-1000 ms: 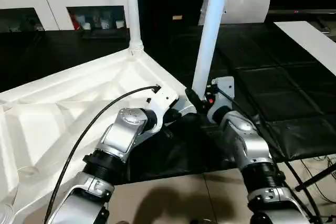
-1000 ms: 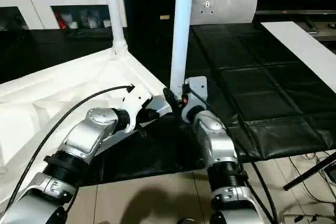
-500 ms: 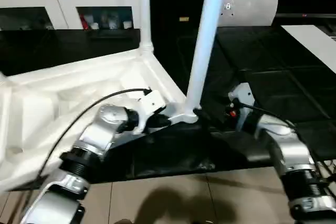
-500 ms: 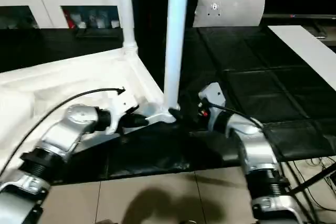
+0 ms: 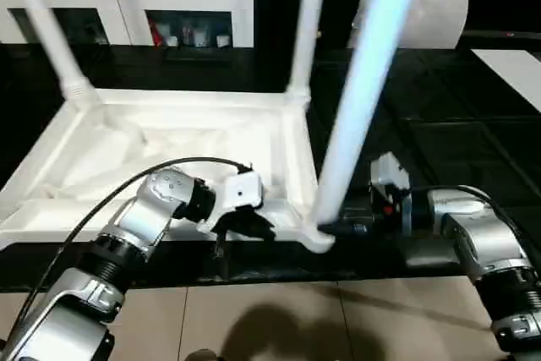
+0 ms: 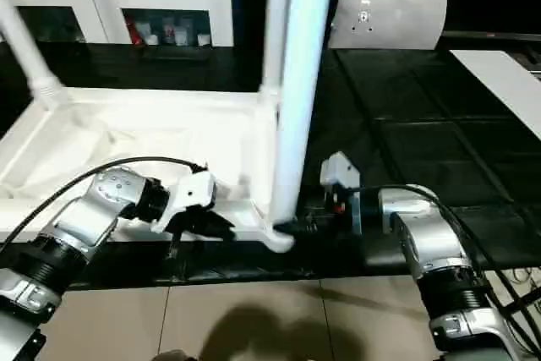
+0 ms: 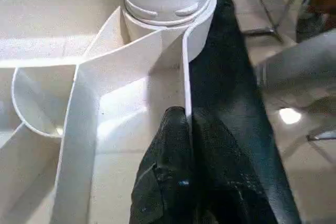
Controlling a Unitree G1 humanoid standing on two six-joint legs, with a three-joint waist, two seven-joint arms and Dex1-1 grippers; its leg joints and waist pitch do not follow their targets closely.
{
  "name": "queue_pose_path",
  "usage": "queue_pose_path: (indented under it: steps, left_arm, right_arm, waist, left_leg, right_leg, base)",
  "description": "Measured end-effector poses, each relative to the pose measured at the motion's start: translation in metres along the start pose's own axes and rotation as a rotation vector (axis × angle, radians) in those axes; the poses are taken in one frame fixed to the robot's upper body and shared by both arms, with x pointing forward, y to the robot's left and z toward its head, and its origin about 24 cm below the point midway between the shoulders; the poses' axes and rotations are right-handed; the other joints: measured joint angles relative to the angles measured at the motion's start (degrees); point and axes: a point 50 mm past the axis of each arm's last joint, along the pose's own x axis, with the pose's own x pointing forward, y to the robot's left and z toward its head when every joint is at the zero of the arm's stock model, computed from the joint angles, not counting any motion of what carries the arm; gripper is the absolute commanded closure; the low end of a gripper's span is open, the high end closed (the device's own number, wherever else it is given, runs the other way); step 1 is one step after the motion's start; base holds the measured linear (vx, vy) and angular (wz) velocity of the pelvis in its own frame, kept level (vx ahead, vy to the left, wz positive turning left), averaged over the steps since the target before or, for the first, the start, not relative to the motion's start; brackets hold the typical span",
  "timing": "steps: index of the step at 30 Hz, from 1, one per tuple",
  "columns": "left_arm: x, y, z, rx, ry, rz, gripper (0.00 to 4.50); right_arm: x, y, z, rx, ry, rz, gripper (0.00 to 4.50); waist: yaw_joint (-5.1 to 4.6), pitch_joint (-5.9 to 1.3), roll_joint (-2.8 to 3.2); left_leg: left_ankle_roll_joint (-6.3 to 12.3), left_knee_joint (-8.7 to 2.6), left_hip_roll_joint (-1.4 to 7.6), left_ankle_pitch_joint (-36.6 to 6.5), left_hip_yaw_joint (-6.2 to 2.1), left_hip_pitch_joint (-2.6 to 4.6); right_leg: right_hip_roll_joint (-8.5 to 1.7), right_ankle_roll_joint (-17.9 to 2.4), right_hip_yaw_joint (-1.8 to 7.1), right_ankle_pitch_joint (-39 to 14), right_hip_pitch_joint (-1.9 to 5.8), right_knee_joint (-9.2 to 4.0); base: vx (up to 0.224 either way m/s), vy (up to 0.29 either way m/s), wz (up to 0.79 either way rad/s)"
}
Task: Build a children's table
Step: Rotate leg to tighten
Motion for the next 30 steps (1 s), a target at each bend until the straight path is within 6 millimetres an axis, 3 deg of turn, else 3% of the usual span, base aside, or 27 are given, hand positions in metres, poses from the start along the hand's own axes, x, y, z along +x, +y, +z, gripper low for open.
queue_pose_path:
  steps: [15,26,30]
  left_arm:
    - [0.0,-0.004,0.0,0.02,-0.001,-0.071,4.5]
    - [0.003,-0.003,0.0,-0.087,-0.041,-0.045,4.5]
    - [0.002,0.004,-0.002,-0.173,-0.04,0.078,4.5]
  right_arm:
    - [0.005,0.002,0.004,0.02,0.011,0.118,2.42]
    - [0.008,0.007,0.001,0.103,-0.026,0.068,2.51]
    - [0.017,0.0,0.0,0.142,-0.076,-0.096,2.51]
  waist:
    - [0.32,-0.02,-0.04]
    - [0.5,-0.02,-0.04]
    - [-0.57,-0.01,-0.05]
  left_leg:
    - [0.0,0.03,0.01,0.0,-0.01,-0.01]
    - [0.0,0.03,0.01,0.0,-0.01,0.03]
    - [0.05,0.05,0.0,0.2,-0.05,0.13]
  right_leg:
    - [0.0,0.0,-0.02,0.0,0.01,0.03]
    - [0.0,0.0,-0.01,0.0,0.03,0.05]
    - [0.01,0.1,-0.01,0.0,0.04,0.03]
  base:
    - [0.0,0.0,0.0]
    - [0.0,0.0,0.0]
    - [0.0,0.0,0.0]
